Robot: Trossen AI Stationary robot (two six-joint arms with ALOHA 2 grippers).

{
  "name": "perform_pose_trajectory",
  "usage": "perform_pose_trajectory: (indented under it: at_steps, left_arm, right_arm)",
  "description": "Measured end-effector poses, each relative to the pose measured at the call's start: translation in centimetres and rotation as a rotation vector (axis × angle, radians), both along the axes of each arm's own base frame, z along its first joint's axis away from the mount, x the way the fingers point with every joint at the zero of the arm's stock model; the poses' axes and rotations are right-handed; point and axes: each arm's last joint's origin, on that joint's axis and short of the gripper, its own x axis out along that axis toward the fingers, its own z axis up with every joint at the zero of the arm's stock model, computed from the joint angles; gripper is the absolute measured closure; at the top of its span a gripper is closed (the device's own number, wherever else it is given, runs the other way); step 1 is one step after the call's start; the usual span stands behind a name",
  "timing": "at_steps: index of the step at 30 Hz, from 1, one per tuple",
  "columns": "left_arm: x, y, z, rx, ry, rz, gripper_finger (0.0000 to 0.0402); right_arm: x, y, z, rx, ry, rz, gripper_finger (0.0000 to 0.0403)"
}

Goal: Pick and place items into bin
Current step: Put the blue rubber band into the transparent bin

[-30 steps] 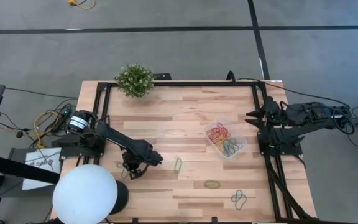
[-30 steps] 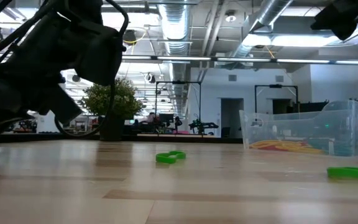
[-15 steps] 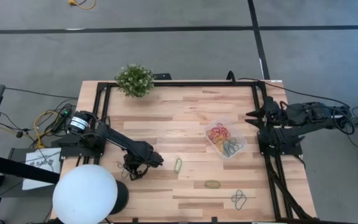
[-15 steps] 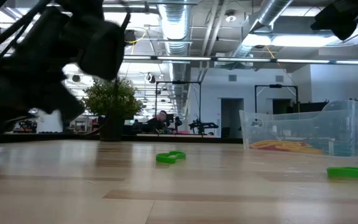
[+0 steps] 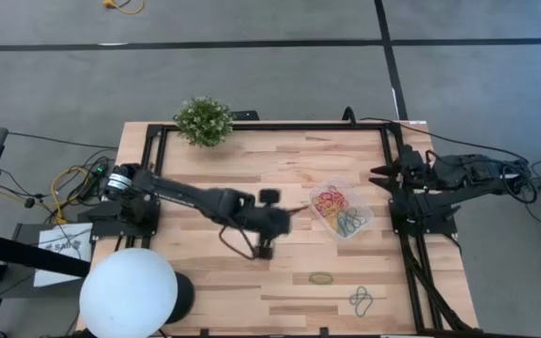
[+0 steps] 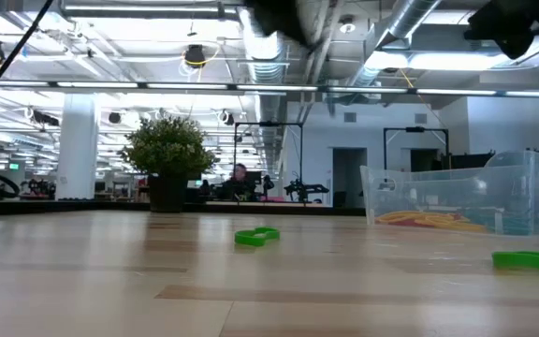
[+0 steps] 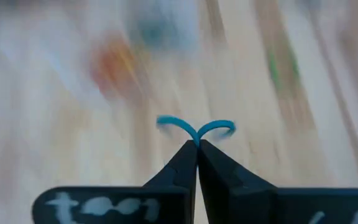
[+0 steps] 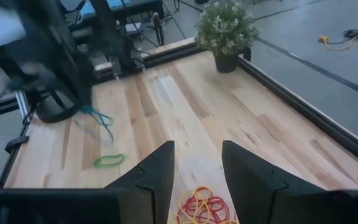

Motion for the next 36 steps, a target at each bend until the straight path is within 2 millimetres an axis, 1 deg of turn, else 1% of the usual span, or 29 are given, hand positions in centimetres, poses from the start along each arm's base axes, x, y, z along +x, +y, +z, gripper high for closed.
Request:
perform_pose_trajectory:
  at_steps: [2,4,7,10,13,15,17,19,22,25,30,33,36]
  left_arm:
    - [1.3,0.9,1.8,0.03,-0.163,-0.022,0.0401]
    - [2.4,2.0,2.7,0.038,-0.282,-0.061,0.0401]
    - [4.3,3.7,2.4,0.039,-0.405,-0.117,0.0401]
    - [6.9,5.0,0.6,0.02,-0.51,-0.183,0.0401]
    - [9.4,6.0,-2.6,-0.006,-0.585,-0.204,0.0401]
    - [10.6,6.6,-4.9,-0.014,-0.606,-0.186,0.0401]
    - [11.6,7.0,-7.0,-0.036,-0.619,-0.163,0.0401]
    - [12.1,7.1,-8.8,-0.077,-0.595,-0.135,0.0401]
    - [12.7,7.0,-11.0,-0.122,-0.591,-0.107,0.0401]
    - [13.5,7.0,-12.5,-0.153,-0.623,-0.088,0.0401]
    - [14.8,7.0,-14.7,-0.17,-0.59,-0.075,0.04]
    - [15.3,6.9,-15.4,-0.14,-0.553,-0.094,0.0392]
    - [15.4,6.6,-15.2,-0.123,-0.54,-0.113,0.0377]
  right_arm:
    - [0.3,0.1,-0.5,-0.002,0.008,0.0,0.0274]
    - [0.7,0.2,-1.1,-0.001,0.009,0.003,0.0274]
    - [1.0,0.3,-1.6,-0.014,0.016,0.024,0.0274]
    - [1.5,0.4,-1.2,-0.03,-0.013,0.034,0.0274]
    - [1.6,0.4,-1.0,-0.05,-0.034,0.048,0.0274]
    - [1.6,0.4,-1.0,-0.053,-0.038,0.051,0.0274]
    - [1.6,0.5,-1.0,-0.052,-0.035,0.053,0.0274]
    - [1.6,0.4,-1.0,-0.055,-0.035,0.054,0.0274]
    - [1.6,0.4,-1.0,-0.092,-0.028,0.067,0.0274]
    - [1.6,0.4,-1.0,-0.124,-0.022,0.071,0.0274]
    - [1.6,0.4,-1.0,-0.125,-0.022,0.072,0.0274]
    - [1.6,0.4,-1.0,-0.126,-0.022,0.072,0.0274]
    - [1.6,0.4,-1.0,-0.126,-0.022,0.072,0.0274]
